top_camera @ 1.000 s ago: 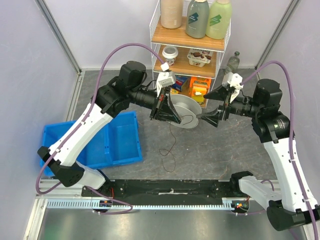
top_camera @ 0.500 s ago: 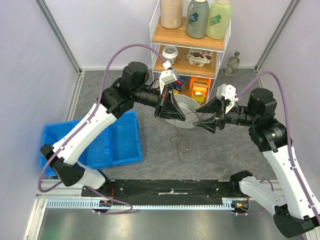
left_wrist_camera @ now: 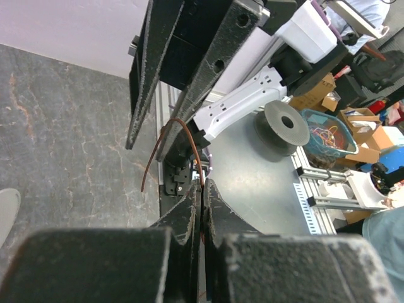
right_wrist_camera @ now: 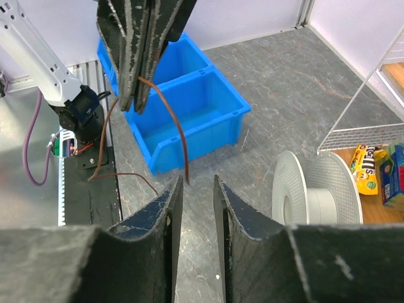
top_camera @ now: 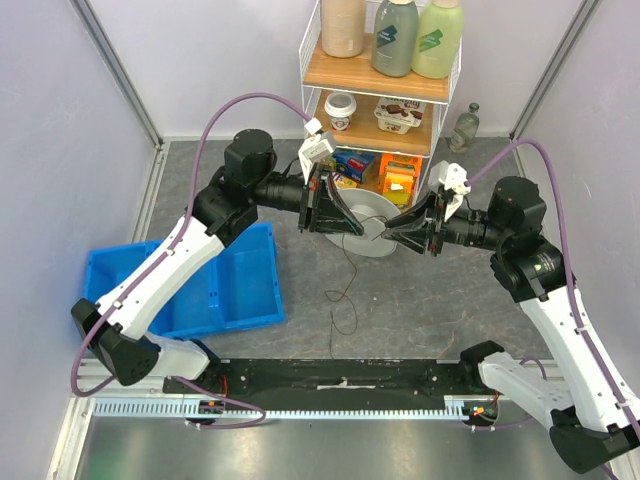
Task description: Wrap the cables
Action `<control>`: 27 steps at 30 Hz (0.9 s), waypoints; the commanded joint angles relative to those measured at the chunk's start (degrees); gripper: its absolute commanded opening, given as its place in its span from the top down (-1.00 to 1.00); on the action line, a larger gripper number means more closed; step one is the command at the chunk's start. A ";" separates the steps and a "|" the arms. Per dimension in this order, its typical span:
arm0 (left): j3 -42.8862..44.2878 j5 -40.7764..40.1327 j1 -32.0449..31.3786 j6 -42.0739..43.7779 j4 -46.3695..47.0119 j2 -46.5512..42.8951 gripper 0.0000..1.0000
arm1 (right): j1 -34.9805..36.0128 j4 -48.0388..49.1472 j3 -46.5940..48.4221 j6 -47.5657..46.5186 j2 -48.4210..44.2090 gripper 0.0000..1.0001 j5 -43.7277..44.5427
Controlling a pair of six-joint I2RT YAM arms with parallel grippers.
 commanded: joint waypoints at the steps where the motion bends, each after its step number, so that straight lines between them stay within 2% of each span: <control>1: -2.45 3.06 0.38 -5.92 8.38 -3.15 0.97 | 0.06 5.17 -0.45 4.44 -0.29 0.35 0.75; 2: -3.07 3.33 0.46 -6.36 9.26 -3.50 0.97 | 0.14 6.92 -0.89 6.28 -0.37 0.30 0.75; 4: -4.47 3.68 0.73 -8.03 12.67 -4.47 0.97 | 0.14 10.44 -2.03 9.36 -0.55 0.09 0.92; 7: -7.72 3.33 1.60 -13.56 20.41 -5.70 0.97 | 0.14 17.82 -5.01 12.97 -1.69 0.01 0.05; 11: -9.84 3.24 2.75 -19.46 27.89 -6.05 0.97 | 0.23 24.68 -7.83 17.10 -2.92 0.08 -0.40; 17: -12.39 3.24 3.10 -24.03 33.25 -6.14 0.97 | 0.93 27.85 -7.84 19.66 -2.22 0.10 -0.22; 27: -13.27 3.24 4.68 -29.13 38.09 -5.53 0.96 | 2.78 26.10 -8.19 17.99 -2.05 0.25 0.75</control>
